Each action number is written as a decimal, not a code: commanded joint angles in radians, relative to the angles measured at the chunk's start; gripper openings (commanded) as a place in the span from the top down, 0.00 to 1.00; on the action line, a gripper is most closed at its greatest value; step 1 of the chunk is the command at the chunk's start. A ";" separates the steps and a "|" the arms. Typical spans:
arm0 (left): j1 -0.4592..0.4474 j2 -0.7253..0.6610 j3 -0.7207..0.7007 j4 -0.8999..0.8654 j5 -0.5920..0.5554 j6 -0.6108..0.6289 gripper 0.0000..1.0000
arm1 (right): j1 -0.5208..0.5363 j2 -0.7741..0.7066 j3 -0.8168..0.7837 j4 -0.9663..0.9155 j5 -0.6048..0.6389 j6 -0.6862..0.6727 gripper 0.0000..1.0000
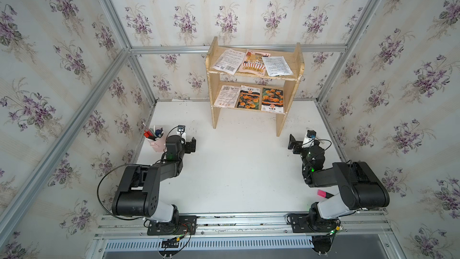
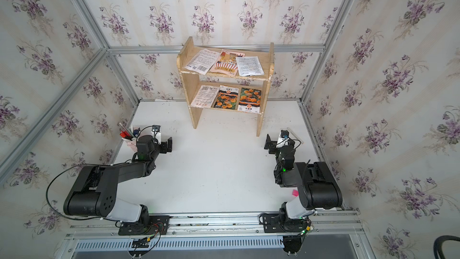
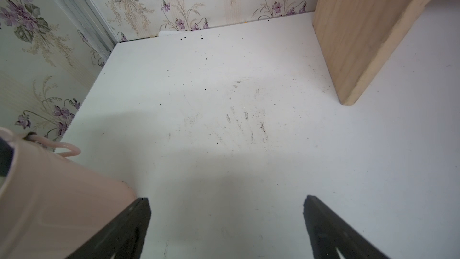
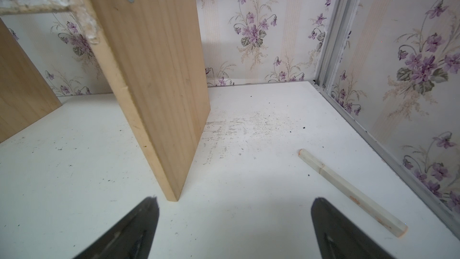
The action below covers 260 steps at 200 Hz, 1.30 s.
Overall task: Take the seed bag off the shelf
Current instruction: Pick up the seed packet from the shelf.
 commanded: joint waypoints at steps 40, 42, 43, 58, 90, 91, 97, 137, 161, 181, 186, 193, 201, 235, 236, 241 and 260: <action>0.001 0.000 0.005 0.008 0.007 -0.003 0.00 | 0.000 0.003 0.003 0.030 0.004 0.003 0.00; 0.000 -0.001 0.005 0.008 0.007 -0.003 0.00 | 0.000 0.003 0.003 0.031 0.004 0.003 0.00; 0.001 -0.001 0.005 0.008 0.007 -0.003 0.00 | 0.000 0.003 0.003 0.031 0.004 0.003 0.00; 0.001 -0.001 0.005 0.009 0.007 -0.003 0.00 | 0.000 0.004 0.005 0.028 0.002 0.004 0.00; 0.003 -0.021 0.018 -0.021 0.013 -0.001 0.00 | 0.000 0.000 0.000 0.034 0.009 0.004 0.00; 0.003 -0.024 0.022 -0.026 0.014 0.000 0.00 | 0.000 0.000 0.000 0.034 0.011 0.004 0.00; 0.001 -0.045 0.051 -0.096 0.020 0.003 0.00 | 0.000 -0.003 0.001 0.037 0.028 0.007 0.00; -0.035 -0.196 0.185 -0.411 -0.031 -0.040 0.00 | 0.005 -0.166 0.119 -0.327 0.102 0.043 0.00; -0.091 -0.268 0.238 -0.534 -0.058 -0.074 0.00 | 0.021 -0.264 0.148 -0.440 0.121 0.047 0.00; -0.141 -0.335 0.261 -0.614 -0.069 -0.125 0.00 | 0.053 -0.361 0.192 -0.582 0.149 0.069 0.00; -0.157 -0.356 0.263 -0.628 -0.065 -0.137 0.00 | 0.063 -0.386 0.202 -0.619 0.162 0.079 0.00; -0.182 -0.384 0.268 -0.653 -0.063 -0.138 0.00 | 0.080 -0.422 0.218 -0.672 0.188 0.093 0.00; -0.221 -0.413 0.277 -0.679 -0.084 -0.141 0.00 | 0.104 -0.463 0.236 -0.732 0.211 0.104 0.00; -0.312 -0.453 0.413 -0.936 -0.037 -0.189 0.00 | 0.185 -0.596 0.331 -0.966 0.216 0.165 0.00; -0.313 -0.452 0.416 -0.942 -0.034 -0.190 0.00 | 0.188 -0.599 0.335 -0.974 0.215 0.167 0.00; -0.324 -0.451 0.431 -0.969 -0.025 -0.197 0.00 | 0.202 -0.611 0.354 -1.011 0.213 0.175 0.00; -0.362 -0.461 0.461 -1.020 0.019 -0.230 0.00 | 0.251 -0.646 0.443 -1.142 0.196 0.188 0.02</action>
